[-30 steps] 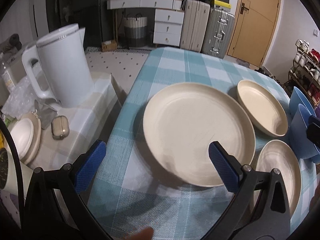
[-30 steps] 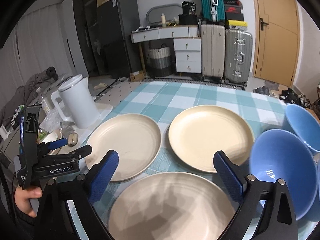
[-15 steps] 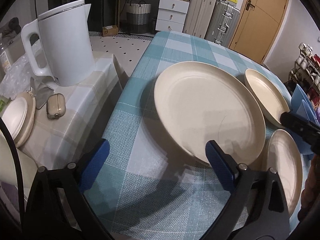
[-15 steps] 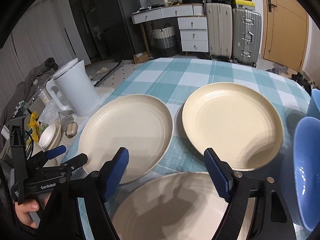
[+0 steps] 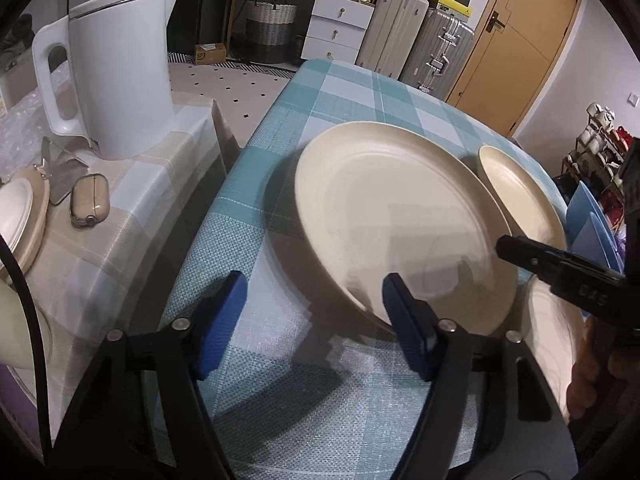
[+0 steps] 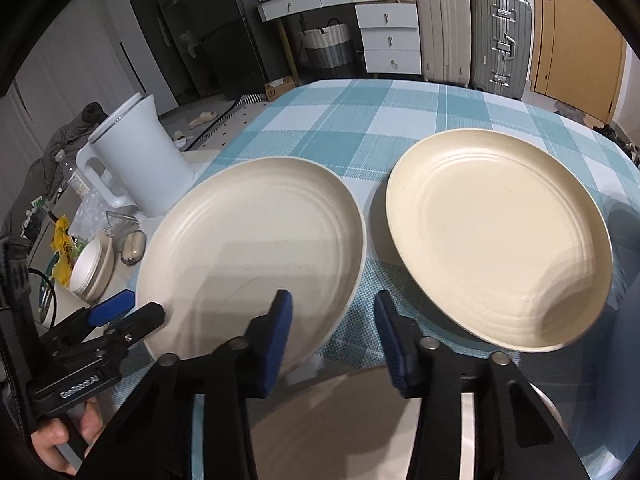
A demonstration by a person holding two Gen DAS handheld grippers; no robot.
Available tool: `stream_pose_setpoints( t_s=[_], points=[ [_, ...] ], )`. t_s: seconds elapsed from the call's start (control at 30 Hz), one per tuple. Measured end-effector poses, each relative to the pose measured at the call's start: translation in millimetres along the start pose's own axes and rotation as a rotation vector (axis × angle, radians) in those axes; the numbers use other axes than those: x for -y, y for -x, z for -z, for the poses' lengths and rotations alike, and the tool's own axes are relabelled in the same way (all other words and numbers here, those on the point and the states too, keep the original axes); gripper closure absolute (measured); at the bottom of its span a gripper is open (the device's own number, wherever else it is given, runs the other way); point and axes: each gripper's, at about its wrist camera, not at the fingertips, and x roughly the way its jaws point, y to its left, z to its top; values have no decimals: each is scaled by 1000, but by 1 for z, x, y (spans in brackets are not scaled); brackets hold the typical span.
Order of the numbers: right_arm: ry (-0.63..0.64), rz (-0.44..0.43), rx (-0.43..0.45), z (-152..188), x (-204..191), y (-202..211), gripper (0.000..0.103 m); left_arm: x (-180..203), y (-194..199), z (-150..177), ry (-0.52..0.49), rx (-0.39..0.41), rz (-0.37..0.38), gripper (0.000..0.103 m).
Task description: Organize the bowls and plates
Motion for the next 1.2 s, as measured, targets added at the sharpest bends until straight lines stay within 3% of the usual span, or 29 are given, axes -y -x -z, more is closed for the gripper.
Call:
stream_pose_setpoints(
  t_s=[0.13,0.23,0.4,0.8,1.2],
  points=[
    [-2,5,-17,0,1,-6,75,1,1,1,9,6,5,42],
    [20,30,-7,2,-3,-8,82,2,2,2,15,5,28,52],
    [43,43,22,4,-5,-4,85,5,0,2,22,-11,96,76],
    [71,60,42,8,-13,6,86,10,7,4,-9,2,64,78],
    [59,75,91,11,-18,43,86,22,49,2,-49,74,79,78]
  ],
)
